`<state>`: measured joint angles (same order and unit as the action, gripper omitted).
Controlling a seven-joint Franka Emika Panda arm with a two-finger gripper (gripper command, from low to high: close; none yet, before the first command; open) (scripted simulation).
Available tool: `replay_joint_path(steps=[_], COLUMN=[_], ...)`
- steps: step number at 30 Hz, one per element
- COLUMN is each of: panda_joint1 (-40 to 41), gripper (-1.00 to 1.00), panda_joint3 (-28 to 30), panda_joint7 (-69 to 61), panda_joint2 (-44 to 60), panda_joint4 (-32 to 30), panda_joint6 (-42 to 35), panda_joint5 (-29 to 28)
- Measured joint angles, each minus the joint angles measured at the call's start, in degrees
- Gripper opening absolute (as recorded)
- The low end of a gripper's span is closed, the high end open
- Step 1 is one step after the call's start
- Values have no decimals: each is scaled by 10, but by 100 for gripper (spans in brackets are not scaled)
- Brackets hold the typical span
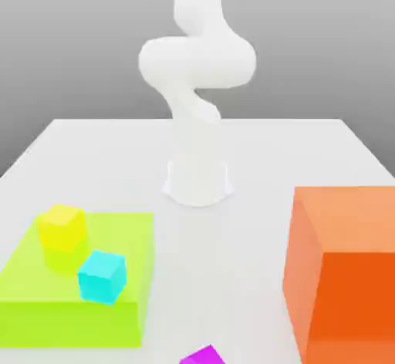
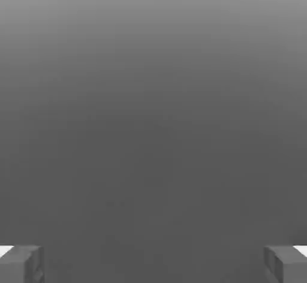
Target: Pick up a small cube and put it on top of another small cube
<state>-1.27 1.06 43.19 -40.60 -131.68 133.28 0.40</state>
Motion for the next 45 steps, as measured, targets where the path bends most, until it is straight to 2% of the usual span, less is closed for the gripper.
replay_joint_path(steps=[14, 22, 28, 33, 34, 40, 45], panda_joint1=[-53, -57, -52, -43, -42, -40, -50], gripper=[0, 0, 0, 0, -100, -100, -100], panda_joint3=[46, 45, 40, 29, 27, 25, 37], panda_joint7=[-160, -246, -292, -309, -310, -311, -304], panda_joint2=[294, 460, 583, 686, 699, 706, 629], panda_joint4=[6, 9, 10, 26, 29, 30, 15], panda_joint6=[84, 132, 169, 237, 247, 251, 190], panda_joint5=[38, 52, 38, 43, 45, 45, 34])
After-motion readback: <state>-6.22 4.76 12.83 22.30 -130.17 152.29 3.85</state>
